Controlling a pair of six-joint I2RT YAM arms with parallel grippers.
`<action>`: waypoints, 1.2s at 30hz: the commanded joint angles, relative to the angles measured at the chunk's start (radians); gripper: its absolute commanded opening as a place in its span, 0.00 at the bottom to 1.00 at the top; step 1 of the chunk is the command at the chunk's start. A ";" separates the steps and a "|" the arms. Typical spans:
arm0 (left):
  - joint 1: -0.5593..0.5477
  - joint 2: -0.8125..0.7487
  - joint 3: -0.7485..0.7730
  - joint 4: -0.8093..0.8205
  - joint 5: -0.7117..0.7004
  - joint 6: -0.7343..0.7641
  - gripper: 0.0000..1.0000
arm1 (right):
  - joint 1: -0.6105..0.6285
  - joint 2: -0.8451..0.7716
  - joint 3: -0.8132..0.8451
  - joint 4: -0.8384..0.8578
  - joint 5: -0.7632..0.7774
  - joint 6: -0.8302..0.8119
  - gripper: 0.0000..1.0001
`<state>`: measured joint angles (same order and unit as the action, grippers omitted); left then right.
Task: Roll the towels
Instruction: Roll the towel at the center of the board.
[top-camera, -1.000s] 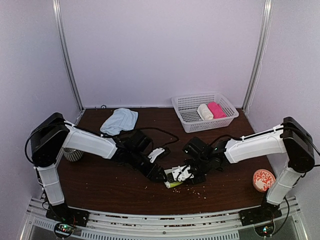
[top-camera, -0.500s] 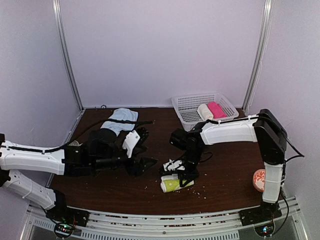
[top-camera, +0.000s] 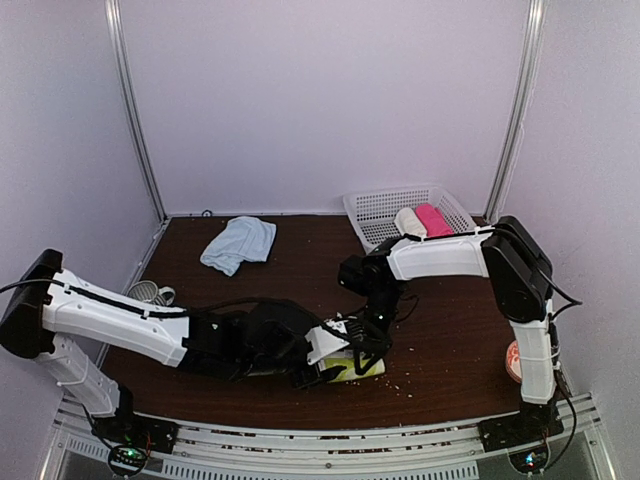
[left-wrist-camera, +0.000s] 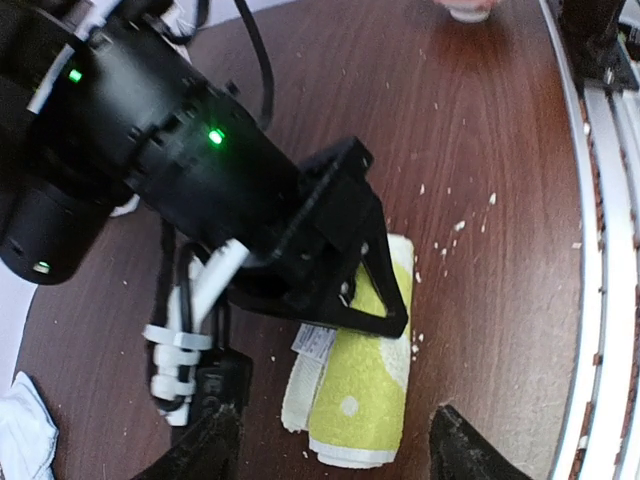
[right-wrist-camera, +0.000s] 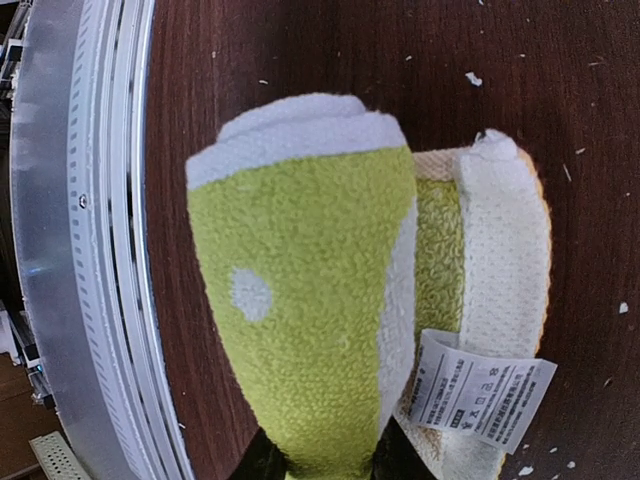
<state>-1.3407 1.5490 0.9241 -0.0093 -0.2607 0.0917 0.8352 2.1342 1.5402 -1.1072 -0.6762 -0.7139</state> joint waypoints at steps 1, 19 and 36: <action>0.000 0.065 0.032 0.015 -0.055 0.081 0.67 | 0.018 0.099 -0.058 0.020 0.096 0.014 0.23; 0.034 0.276 0.057 0.010 -0.011 0.138 0.54 | 0.018 0.078 -0.062 0.037 0.098 0.025 0.25; 0.043 0.347 0.065 -0.002 0.022 0.110 0.32 | 0.002 -0.086 0.000 -0.082 0.028 -0.005 0.45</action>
<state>-1.3087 1.8645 0.9859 0.0029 -0.2687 0.2146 0.8459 2.0941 1.5192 -1.0985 -0.6750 -0.6750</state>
